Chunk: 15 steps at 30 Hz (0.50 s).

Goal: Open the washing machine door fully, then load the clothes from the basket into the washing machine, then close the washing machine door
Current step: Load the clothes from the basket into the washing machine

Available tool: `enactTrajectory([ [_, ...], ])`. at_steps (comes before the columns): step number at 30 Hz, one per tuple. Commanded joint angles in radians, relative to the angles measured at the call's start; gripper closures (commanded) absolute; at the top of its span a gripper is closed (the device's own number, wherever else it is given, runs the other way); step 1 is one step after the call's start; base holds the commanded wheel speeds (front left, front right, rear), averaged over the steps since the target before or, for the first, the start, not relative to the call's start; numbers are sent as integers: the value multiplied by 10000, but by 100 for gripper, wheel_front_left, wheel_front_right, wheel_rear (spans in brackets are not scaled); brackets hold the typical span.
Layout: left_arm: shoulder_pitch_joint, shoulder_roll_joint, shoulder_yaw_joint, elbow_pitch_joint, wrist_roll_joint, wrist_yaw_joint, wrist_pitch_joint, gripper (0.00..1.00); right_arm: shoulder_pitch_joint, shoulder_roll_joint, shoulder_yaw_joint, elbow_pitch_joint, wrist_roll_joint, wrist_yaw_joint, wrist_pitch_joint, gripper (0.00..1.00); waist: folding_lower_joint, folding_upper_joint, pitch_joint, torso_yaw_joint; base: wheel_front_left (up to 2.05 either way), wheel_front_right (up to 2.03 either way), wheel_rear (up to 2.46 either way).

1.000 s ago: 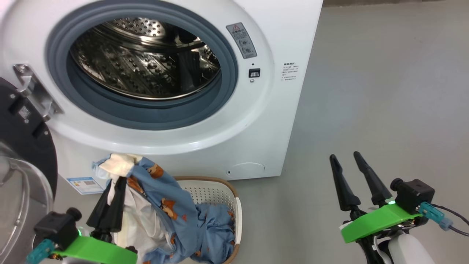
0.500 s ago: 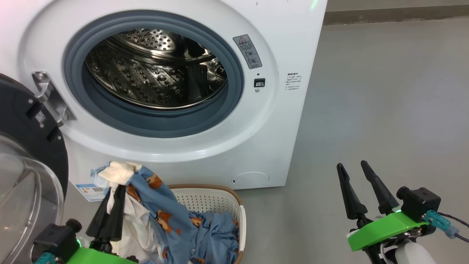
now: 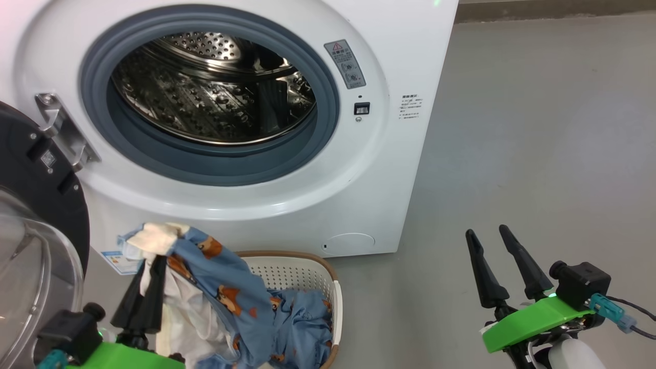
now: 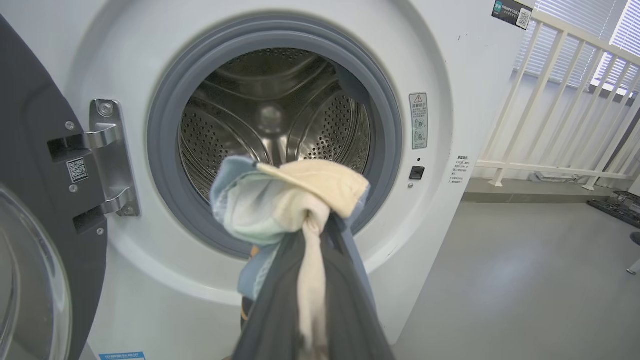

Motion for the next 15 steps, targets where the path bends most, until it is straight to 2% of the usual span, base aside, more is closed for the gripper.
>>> enactTrajectory([
  [1,-534,309,465,-177,41,-22,-49,100,-180,2,314,-247,-32,16,-48,0,0,-1,36,-30,0,0,0],
  [15,-2938,573,562,3,-233,-428,277,100,-652,261,411,-478,-242,16,-48,0,0,-1,995,-407,0,0,0],
])
